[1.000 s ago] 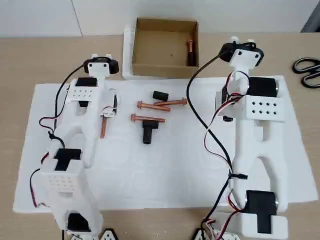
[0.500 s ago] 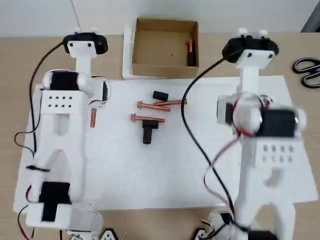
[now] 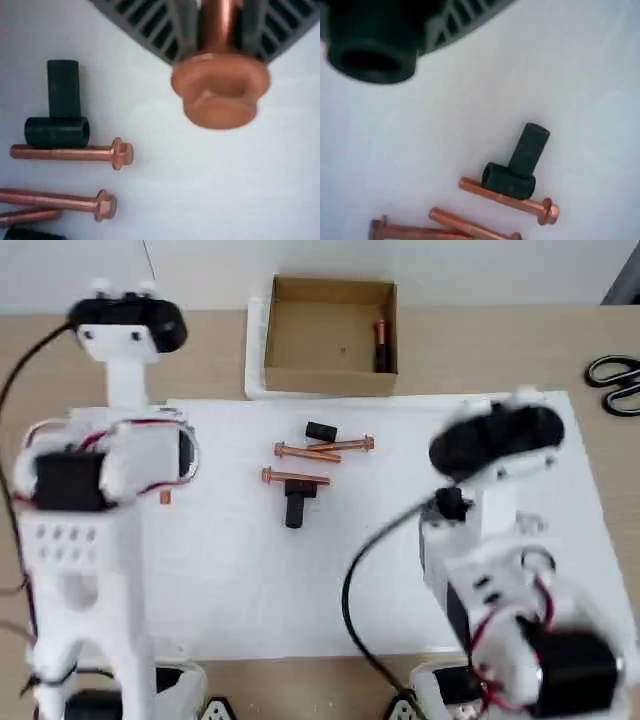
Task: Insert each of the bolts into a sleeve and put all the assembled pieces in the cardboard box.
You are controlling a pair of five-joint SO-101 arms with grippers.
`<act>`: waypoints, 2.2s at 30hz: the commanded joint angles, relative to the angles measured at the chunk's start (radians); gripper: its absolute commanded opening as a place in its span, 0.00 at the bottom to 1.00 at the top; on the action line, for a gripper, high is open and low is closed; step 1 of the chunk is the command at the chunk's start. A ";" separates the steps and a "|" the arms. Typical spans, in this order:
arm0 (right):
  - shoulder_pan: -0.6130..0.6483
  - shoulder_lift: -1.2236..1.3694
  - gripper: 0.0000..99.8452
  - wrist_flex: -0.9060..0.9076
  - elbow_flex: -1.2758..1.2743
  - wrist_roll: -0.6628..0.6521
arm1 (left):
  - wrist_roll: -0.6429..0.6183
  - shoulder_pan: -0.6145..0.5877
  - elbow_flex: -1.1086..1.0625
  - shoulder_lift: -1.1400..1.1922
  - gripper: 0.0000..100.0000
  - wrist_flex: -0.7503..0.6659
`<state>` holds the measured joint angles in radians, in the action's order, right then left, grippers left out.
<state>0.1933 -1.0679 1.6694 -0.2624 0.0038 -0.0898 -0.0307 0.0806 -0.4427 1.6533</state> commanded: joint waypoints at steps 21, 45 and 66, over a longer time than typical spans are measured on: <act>0.166 -0.750 0.00 -0.845 -1.154 -0.008 | -0.207 0.163 -0.105 -0.164 0.01 0.006; 0.320 -0.746 0.00 -1.222 -1.324 -0.005 | -0.229 0.353 -0.107 -0.164 0.00 -0.187; 0.315 -0.746 0.00 -1.334 -1.330 0.058 | -0.226 0.446 -0.108 -0.164 0.00 -0.539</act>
<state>0.5125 -1.7998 0.3590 -1.6003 0.0499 -0.3184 0.4097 -0.0315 -0.5731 1.1653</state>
